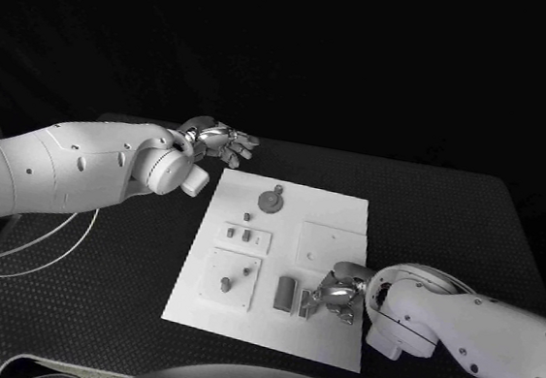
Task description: Assemble the parts on the task board
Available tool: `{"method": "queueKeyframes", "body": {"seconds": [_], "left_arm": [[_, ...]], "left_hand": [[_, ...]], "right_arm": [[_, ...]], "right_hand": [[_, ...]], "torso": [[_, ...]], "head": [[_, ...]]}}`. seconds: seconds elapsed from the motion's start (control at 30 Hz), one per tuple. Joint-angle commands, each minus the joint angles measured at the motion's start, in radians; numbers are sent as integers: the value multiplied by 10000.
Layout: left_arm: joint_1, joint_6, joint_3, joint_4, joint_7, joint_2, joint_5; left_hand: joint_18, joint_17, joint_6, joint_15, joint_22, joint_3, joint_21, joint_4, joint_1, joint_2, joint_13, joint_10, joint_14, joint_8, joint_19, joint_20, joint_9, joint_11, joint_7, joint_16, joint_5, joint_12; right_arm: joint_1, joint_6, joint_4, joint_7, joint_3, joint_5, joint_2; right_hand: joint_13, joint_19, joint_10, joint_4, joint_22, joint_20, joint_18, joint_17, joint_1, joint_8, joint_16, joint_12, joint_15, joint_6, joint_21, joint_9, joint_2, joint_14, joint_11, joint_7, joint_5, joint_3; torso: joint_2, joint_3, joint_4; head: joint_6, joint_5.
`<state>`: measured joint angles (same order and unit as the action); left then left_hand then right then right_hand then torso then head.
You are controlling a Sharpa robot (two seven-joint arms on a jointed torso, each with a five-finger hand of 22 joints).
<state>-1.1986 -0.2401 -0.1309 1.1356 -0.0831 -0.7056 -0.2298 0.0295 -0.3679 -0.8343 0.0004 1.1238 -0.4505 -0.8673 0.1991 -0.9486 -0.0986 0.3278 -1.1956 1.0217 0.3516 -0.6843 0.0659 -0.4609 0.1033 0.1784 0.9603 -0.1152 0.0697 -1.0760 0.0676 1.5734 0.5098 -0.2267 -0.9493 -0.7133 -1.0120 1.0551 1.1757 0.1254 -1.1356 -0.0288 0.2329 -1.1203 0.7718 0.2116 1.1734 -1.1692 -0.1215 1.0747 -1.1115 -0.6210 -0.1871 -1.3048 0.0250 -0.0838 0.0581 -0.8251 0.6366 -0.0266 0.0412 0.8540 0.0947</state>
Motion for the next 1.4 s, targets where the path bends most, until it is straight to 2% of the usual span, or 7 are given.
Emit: {"method": "queueKeyframes", "body": {"seconds": [0.03,0.4,0.63,0.77,1.0,1.2,1.4], "left_arm": [[-13,122,6,10,-72,12,-31],[-13,225,6,-132,-393,60,835],[-10,458,7,-501,-604,240,1304],[-9,811,8,-785,-822,365,1349],[-45,868,23,-1055,-1010,504,1697],[-175,762,26,-1134,-1032,567,1957],[-176,913,26,-1228,-1062,631,1957]], "left_hand": [[-24,-10,66,-10,14,-22,37,7,-36,41,0,59,66,42,34,320,15,11,-32,9,-51,5],[-30,-20,50,-8,22,6,54,-18,16,35,6,41,47,64,37,318,19,8,-40,-5,-3,17],[-47,-18,8,1,33,23,114,-7,33,67,32,-51,-63,109,93,307,25,-14,-68,-82,41,59],[-96,-37,-122,-45,66,47,189,33,3,198,384,-1322,-63,203,174,310,25,-523,-217,-136,96,781],[-175,523,-5,553,-49,-44,790,181,21,355,-76,-11,-896,196,900,-187,110,-109,-304,-1829,64,-46],[-177,681,425,921,-116,-41,1250,202,118,316,-634,1067,-1692,74,1473,-570,242,-5,-354,-3193,72,-61],[-256,570,576,1021,-172,-22,1557,176,150,286,-900,1221,-2066,87,1757,-690,293,-9,-382,-3758,78,-41]], "right_arm": [[2,17,-3,-377,0,-18,-102],[-342,-216,-188,-1735,215,567,-639],[-676,-31,-1528,-4097,659,2349,-544],[-720,119,-2753,-5310,1053,3334,-194],[-717,199,-5249,-6528,1565,4994,824],[-547,109,-6509,-7069,2055,5485,1570],[-315,-61,-6947,-7436,2450,6006,1999]], "right_hand": [[-11,19,-52,-43,15,-67,289,-14,34,32,-43,-30,-53,37,-38,6,-126,1,-1,-21,-59,13],[-39,-248,-435,-9,97,26,289,-29,-10,-352,-160,11,147,-896,50,152,-758,279,-256,-295,110,972],[-36,-577,-799,357,142,161,289,-41,124,-355,-264,-27,262,-1187,143,98,-163,564,-370,-412,1112,2049],[73,-761,-929,918,188,258,289,21,295,-242,-385,49,241,-1100,233,31,426,705,-344,-381,1512,2654],[1132,-1887,-1705,1409,635,826,159,845,479,-250,-1614,1266,461,-1281,1242,39,892,1723,-528,-503,2002,2884],[4268,-3995,-2667,1530,1784,1600,-355,3010,350,-296,-4904,4818,1613,-1662,3561,71,1068,3366,-1085,-893,2204,2611],[6914,-5940,-3066,1576,2600,2131,-859,4836,522,-448,-7673,7703,2672,-2262,5281,323,1189,4910,-1760,-818,1960,2801]], "torso": [[-4,-5,-4],[-31,-17,20],[-99,-35,65],[-194,-61,87],[-438,-104,95],[-571,-166,95],[-678,-190,162]], "head": [[-37,-6],[-508,-229],[-1130,-435],[-1621,-540],[-2337,-588],[-2548,-453],[-2788,-419]]}}
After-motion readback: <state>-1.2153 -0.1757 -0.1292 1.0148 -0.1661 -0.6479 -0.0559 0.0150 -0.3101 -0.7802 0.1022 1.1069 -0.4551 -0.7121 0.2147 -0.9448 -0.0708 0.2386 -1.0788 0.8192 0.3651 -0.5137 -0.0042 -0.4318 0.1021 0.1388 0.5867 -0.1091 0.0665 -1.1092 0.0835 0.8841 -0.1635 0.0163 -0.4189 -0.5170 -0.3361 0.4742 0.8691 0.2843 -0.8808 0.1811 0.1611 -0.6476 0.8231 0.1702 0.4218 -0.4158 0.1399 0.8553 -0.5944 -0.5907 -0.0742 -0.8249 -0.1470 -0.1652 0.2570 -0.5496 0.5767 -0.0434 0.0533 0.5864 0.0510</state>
